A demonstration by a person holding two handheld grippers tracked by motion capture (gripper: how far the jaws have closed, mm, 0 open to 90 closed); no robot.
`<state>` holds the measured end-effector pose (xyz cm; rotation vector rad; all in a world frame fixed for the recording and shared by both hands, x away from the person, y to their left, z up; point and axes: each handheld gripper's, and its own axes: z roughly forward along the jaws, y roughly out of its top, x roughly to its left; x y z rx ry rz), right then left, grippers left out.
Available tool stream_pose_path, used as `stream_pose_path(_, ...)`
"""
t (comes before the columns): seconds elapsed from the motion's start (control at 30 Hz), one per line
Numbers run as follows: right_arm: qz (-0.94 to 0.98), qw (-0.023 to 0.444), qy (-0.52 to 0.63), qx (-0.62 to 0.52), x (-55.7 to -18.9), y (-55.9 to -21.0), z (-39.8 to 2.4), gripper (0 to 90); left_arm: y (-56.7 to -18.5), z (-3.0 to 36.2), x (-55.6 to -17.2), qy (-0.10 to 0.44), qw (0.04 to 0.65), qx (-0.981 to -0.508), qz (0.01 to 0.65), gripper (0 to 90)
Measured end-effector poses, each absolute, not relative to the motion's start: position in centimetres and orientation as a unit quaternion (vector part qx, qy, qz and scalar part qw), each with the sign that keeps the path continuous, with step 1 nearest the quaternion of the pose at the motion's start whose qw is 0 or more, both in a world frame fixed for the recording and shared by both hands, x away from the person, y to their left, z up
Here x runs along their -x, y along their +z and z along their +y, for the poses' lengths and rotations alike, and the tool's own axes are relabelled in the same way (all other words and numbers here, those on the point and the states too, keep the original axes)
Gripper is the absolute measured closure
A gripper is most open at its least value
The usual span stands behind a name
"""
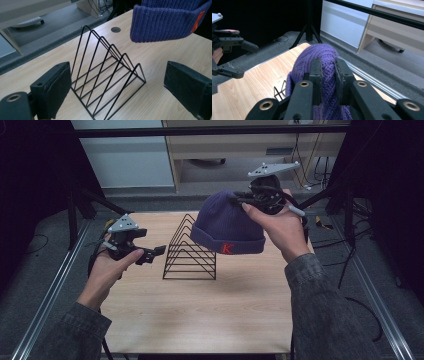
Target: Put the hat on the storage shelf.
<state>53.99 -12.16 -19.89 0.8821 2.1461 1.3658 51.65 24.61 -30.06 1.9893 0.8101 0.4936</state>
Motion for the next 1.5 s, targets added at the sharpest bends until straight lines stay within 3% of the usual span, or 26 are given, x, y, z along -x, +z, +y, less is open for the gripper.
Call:
stream_pose_path(0.83,0.780,0.210,0.519,-0.280,-55.2,-18.2,-7.0,77.6,-28.5,23.2,-52.1,0.191,0.478,-0.804,0.298,7.4)
stream_pose_path(1.27,0.792,0.193,0.521,-0.252,-55.6,-18.1,-3.7,77.5,-29.4,23.0,-54.3,0.170,0.468,-0.804,0.327,10.0)
stream_pose_path(1.33,0.795,0.192,0.519,-0.249,-55.6,-18.3,-3.3,77.5,-29.4,23.0,-54.4,0.164,0.465,-0.806,0.328,15.6)
stream_pose_path(1.4,0.797,0.190,0.518,-0.246,-55.6,-18.4,-3.0,77.5,-29.5,23.0,-54.5,0.161,0.458,-0.808,0.333,26.8)
stream_pose_path(1.5,0.796,0.187,0.522,-0.243,-55.6,-18.6,-2.7,77.5,-29.4,23.2,-54.4,0.169,0.451,-0.807,0.342,55.3)
